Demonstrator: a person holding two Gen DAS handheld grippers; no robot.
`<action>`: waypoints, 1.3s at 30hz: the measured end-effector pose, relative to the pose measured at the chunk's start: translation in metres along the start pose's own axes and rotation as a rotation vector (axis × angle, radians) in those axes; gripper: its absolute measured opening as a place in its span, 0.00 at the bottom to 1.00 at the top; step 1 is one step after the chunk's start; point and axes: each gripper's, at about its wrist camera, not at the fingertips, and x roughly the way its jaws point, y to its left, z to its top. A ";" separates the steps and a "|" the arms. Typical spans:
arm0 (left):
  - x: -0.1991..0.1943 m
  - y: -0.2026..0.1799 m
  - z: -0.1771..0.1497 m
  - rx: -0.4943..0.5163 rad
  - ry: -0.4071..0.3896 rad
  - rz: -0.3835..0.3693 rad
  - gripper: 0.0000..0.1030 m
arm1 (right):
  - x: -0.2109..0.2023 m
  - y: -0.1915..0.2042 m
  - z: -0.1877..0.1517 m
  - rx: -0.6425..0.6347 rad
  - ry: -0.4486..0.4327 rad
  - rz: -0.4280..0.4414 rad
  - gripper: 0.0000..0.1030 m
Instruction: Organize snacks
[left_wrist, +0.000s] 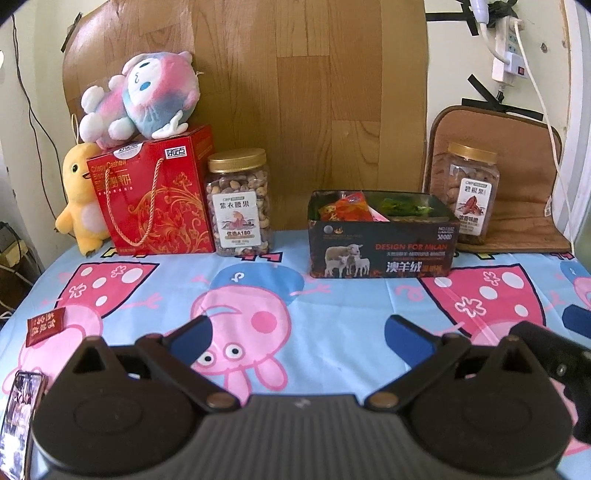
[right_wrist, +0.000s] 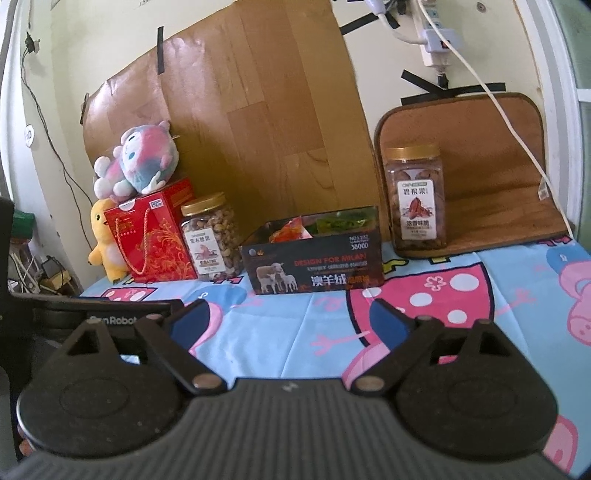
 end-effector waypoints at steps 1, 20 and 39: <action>0.000 0.000 0.000 -0.001 0.001 -0.002 1.00 | 0.000 0.000 -0.001 0.001 0.001 0.002 0.92; 0.000 -0.006 -0.004 0.007 0.026 0.001 1.00 | -0.005 0.000 -0.005 0.012 -0.007 0.014 0.91; -0.003 -0.006 -0.002 0.005 0.020 0.004 1.00 | -0.009 0.004 -0.003 0.005 -0.016 0.022 0.91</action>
